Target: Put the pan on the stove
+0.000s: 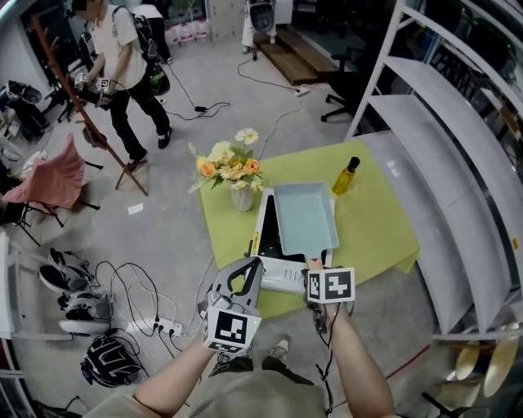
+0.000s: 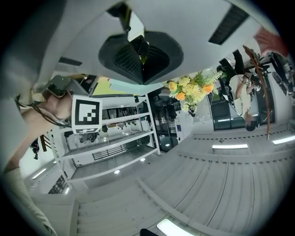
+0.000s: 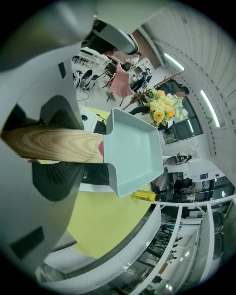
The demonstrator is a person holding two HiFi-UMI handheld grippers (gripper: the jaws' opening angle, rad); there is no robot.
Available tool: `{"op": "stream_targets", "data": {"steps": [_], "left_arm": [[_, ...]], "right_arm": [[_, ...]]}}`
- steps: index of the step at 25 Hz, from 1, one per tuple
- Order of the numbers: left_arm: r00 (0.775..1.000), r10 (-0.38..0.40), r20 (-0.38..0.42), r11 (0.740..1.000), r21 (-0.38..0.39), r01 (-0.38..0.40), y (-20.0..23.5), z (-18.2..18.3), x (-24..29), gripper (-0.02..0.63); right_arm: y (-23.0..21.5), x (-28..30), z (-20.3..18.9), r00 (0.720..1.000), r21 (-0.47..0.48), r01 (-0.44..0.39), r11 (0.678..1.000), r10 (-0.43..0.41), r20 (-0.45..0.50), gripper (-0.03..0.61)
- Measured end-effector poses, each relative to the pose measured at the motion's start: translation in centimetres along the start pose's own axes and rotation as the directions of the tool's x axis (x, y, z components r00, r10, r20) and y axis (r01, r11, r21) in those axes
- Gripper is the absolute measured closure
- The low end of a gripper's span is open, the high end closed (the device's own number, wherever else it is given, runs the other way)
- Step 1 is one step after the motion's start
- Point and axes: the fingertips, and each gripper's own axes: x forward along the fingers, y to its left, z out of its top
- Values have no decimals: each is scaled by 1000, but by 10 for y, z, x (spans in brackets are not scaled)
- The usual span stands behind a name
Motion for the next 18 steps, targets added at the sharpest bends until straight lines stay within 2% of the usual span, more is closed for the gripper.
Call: {"op": "stream_targets", "data": {"steps": [10,18], "left_arm": [[999,-2,-41,999,-34,1,-1,-17,9,607],[998,-14,-64,999,-42,11,-2,-29,10,607]], "right_arm": [[-5,33,-18,995,-1,-5,1000,5,-103,417],[-7,47,-19,991,-42,26,999,-32,-127,414]]}}
